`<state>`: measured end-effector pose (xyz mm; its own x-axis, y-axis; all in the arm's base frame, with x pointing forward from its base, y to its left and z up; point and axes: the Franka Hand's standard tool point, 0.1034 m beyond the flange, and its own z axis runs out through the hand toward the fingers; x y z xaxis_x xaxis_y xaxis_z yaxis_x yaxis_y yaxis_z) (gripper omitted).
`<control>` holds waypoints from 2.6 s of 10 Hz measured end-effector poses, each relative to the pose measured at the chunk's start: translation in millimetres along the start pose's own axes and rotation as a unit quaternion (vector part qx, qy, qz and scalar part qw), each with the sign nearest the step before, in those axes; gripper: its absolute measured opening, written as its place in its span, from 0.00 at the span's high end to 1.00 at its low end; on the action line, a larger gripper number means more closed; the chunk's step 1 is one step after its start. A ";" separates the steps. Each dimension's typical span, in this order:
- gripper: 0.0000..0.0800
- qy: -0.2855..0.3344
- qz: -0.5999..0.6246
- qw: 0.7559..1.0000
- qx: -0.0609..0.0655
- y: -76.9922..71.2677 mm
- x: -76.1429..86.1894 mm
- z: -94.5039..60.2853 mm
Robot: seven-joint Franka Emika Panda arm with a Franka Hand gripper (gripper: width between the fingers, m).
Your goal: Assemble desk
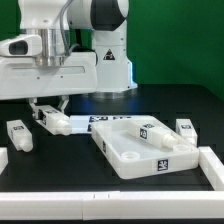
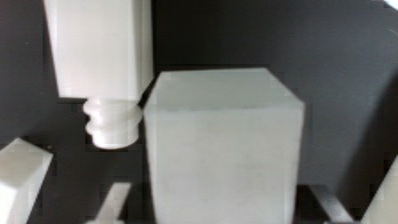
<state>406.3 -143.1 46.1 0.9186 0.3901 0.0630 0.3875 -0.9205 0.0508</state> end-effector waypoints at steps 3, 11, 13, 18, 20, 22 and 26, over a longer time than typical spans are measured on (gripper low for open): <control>0.64 -0.024 0.024 0.999 0.009 -15.8 -59.8 22.8; 0.20 -0.031 0.021 0.999 0.016 -24.7 -61.4 26.1; 0.19 -0.034 0.049 0.997 0.041 -33.9 -1.7 -16.1; 0.19 -0.031 0.089 0.995 0.035 -60.3 41.4 -26.9; 0.19 -0.032 0.102 0.994 0.035 -60.9 41.0 -26.5; 0.19 -0.038 0.201 0.978 0.034 -70.2 38.5 -24.3; 0.19 -0.012 0.266 0.964 0.019 -90.9 56.5 -23.7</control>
Offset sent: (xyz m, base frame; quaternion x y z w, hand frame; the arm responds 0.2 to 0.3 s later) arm -0.0366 0.0124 -0.0255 0.0192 0.0007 0.0345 0.9992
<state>421.1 -36.9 68.7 0.9894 -0.1369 0.0475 -0.1361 -0.9905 -0.0182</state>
